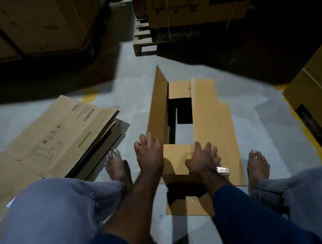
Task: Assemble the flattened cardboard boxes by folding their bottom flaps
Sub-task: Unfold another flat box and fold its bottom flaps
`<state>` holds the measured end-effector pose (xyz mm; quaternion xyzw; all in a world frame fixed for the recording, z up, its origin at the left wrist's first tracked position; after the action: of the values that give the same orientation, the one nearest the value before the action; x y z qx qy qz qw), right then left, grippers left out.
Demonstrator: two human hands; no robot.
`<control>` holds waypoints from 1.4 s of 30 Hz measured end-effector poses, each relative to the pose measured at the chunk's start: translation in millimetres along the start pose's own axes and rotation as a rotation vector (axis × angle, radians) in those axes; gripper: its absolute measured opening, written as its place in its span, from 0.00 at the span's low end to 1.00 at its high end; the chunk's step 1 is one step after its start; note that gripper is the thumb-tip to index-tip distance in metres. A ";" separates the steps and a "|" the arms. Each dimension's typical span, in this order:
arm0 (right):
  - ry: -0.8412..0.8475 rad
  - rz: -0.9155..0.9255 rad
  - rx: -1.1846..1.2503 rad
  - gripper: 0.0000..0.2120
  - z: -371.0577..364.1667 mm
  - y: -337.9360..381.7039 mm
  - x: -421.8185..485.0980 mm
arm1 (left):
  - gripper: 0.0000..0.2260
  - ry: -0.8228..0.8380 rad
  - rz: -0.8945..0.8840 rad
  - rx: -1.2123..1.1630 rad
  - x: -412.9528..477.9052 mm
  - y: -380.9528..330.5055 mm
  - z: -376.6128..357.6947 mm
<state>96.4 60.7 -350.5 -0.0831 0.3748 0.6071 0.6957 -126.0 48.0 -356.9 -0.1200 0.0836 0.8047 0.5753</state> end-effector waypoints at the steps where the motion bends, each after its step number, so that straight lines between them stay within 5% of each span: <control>1: 0.002 0.033 0.014 0.34 -0.6 7.2 -0.2 | 0.13 0.180 0.005 0.042 -6.9 -1.4 11.3; 4: 0.049 0.142 0.070 0.31 -6.5 30.2 7.5 | 0.14 0.230 -0.150 0.132 3.1 -11.3 17.1; 8: 0.160 0.263 0.054 0.26 -16.6 64.2 38.4 | 0.16 0.428 -0.047 -0.060 43.0 10.4 -23.6; 12: 0.134 0.285 0.111 0.05 -16.7 87.6 78.3 | 0.25 0.485 0.010 -0.366 66.3 -16.4 -39.6; 22: 0.025 0.216 0.348 0.12 -23.4 87.2 126.6 | 0.12 0.353 -0.018 -0.086 122.2 -56.3 -18.1; 29: 0.002 0.162 0.471 0.13 -31.7 74.6 129.9 | 0.07 0.481 -0.077 -0.312 139.2 -64.8 -38.3; 34: 0.078 0.230 0.384 0.07 -33.9 80.4 125.4 | 0.18 0.441 -0.059 -0.533 139.8 -44.9 -47.6; 37: 0.117 0.223 -0.050 0.08 -33.2 88.9 117.2 | 0.16 0.409 -0.017 -0.625 132.8 -35.9 -48.2; 42: 0.190 0.192 -0.222 0.13 -30.3 82.7 111.9 | 0.20 0.416 0.059 -0.426 104.7 -26.5 -40.8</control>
<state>6.6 151.6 -413.5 -0.1804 0.3757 0.6978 0.5826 -129.4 140.4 -426.2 -0.3978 0.0323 0.7786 0.4842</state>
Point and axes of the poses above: each hand's wrist, its own x-axis towards the middle knuckle, its own z-axis out of the back of the hand, y = z × x, the point moved 6 cm from there along x, towards the middle knuckle, and after that the axes turned 13 degrees about y, right-handed, at the moved point
